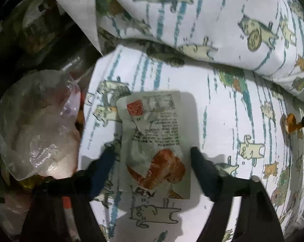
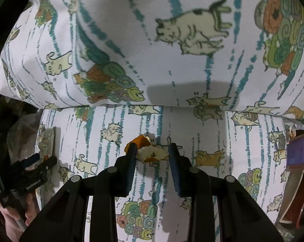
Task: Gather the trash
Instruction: 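Close the left gripper on the white sauce packet and lift it, then carry the white packet in the left gripper and scrap in the right over the basket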
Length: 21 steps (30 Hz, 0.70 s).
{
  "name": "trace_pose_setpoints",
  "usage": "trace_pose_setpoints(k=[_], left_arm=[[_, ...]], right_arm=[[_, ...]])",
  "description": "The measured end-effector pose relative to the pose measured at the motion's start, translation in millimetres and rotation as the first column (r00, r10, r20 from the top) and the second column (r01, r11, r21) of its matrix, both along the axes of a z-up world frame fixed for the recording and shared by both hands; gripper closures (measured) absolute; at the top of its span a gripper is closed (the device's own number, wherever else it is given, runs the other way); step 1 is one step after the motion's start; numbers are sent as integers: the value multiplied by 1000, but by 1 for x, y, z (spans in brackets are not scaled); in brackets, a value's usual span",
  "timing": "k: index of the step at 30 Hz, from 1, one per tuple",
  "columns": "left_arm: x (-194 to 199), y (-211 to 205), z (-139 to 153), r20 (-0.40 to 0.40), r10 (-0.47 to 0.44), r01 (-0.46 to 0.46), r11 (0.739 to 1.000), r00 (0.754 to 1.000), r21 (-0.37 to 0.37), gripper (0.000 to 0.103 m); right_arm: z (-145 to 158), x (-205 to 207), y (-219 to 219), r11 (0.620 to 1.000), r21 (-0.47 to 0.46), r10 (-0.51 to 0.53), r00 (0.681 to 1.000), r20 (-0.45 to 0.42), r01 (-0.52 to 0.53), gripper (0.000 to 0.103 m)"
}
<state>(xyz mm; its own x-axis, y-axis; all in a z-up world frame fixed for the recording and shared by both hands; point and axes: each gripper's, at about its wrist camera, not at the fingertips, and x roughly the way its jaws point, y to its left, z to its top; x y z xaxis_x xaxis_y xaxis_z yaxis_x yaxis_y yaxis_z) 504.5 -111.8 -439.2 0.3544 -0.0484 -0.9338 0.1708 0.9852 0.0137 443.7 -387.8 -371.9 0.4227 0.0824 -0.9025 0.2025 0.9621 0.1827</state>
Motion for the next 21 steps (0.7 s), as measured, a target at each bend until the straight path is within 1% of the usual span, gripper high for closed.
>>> trace_pose_setpoints(k=[1,4,6,8,10,14,15,17,19,20,21], left_arm=[[0,2,1,0,6,-6,1000,1000,-8,34],[-3,5,12,13,26,-25,997,1000,-68,37],[-4,5,23,42,24,-21,997,999,-69,38],[-8,5,37,79,20,-14,997,997,-82,38],[-13,5,54,111,21,-8,994,994,-109,38],[-24,4,94,196,6,21,990,981,-137,39],[-28,1,106,222,-14,44,990,975,-132,39],[-39,-2,138,306,-30,71,990,952,-125,39],[-53,-4,166,362,-31,90,985,932,-147,39],[-64,-6,183,394,-34,103,983,918,-155,39],[-73,-8,198,425,-36,112,982,904,-154,39]], right_arm=[[2,0,1,1000,-3,4,1000,3,-4,72],[7,-4,-1,1000,-8,9,1000,13,-9,72],[13,-8,-2,1000,-6,5,1000,20,-5,72],[23,-15,-3,1000,19,-6,999,36,5,72],[38,-21,1,1000,24,11,997,71,-13,72],[79,-38,17,998,-30,62,981,182,-57,72],[89,-42,20,998,-31,67,976,207,-62,72],[108,-52,25,997,-47,73,965,254,-63,72],[128,-60,33,991,-124,82,954,288,-48,72],[137,-66,35,989,-145,81,947,311,-37,72],[146,-73,36,991,-133,76,939,336,-32,72]])
